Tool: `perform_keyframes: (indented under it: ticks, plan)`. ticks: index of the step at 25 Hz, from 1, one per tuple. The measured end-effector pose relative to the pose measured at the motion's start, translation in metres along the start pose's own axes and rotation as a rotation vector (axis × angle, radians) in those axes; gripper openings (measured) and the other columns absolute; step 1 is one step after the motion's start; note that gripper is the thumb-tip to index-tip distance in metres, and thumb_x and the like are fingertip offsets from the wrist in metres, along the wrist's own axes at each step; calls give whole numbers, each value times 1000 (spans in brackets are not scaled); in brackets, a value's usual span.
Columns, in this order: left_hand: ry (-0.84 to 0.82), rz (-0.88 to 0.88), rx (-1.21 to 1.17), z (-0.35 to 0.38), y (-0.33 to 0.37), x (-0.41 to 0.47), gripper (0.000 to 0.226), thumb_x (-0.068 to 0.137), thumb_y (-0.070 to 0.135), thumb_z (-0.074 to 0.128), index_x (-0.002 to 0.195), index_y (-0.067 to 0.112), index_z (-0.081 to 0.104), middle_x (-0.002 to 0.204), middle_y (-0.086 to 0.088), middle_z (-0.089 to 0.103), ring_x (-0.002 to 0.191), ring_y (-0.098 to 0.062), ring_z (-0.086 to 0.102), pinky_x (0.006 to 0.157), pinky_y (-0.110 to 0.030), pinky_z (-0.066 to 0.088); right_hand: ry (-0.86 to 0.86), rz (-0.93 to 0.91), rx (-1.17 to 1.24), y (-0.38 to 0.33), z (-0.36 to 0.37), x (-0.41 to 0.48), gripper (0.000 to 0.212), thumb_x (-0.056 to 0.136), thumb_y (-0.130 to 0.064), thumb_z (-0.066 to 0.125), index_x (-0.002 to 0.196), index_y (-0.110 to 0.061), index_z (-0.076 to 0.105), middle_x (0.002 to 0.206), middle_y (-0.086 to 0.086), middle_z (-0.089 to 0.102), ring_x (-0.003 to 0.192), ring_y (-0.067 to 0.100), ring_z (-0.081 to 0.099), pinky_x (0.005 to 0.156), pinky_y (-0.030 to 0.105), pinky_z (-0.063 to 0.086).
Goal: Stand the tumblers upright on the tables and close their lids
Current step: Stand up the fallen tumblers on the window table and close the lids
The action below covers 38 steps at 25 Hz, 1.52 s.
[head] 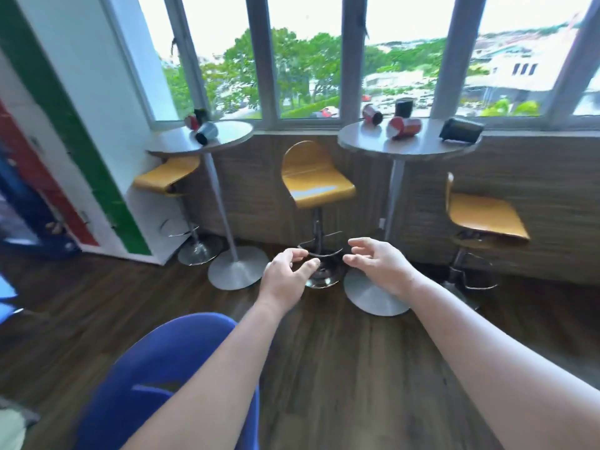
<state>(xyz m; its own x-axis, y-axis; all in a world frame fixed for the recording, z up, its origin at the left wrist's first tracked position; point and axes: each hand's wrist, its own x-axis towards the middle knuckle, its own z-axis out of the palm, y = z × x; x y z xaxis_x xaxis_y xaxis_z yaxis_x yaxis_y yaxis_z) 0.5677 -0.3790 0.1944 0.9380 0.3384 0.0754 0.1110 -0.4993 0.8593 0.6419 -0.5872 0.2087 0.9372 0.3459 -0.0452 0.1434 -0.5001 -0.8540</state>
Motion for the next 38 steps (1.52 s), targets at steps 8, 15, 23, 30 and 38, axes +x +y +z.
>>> perform_keyframes:
  ticks: [8,15,23,30,38]
  plan:
    - [-75,146,-6,111,112,140,39,91,48,71,124,27,72,126,8,72,123,-13,60,109,-36,46,157,-9,6,41,-163,102,54,87,-46,73,138,-29,64,136,1,69,119,11,67,106,44,54]
    - [-127,312,-20,178,162,315,43,90,52,70,124,25,71,126,5,73,122,-14,64,104,-37,51,339,-34,10,43,-251,236,57,87,-48,72,139,-27,63,136,-2,69,118,11,66,107,46,53]
    - [-197,366,-48,230,213,474,42,92,50,68,127,26,66,134,-5,66,120,-23,63,100,-43,54,438,39,-64,54,-340,358,55,91,-45,71,142,-26,61,137,-3,69,124,15,63,101,30,45]
    - [-111,341,1,305,225,583,48,91,49,71,130,24,63,141,-7,60,128,-25,56,99,-38,45,433,52,-150,102,-427,460,55,87,-39,78,138,-22,64,135,3,68,125,21,63,109,39,49]
    - [13,229,12,373,234,667,67,88,46,76,145,21,53,146,-11,54,138,-30,49,113,-44,39,196,74,-493,140,-525,577,79,82,-46,82,150,-20,52,153,5,56,142,22,51,120,38,36]
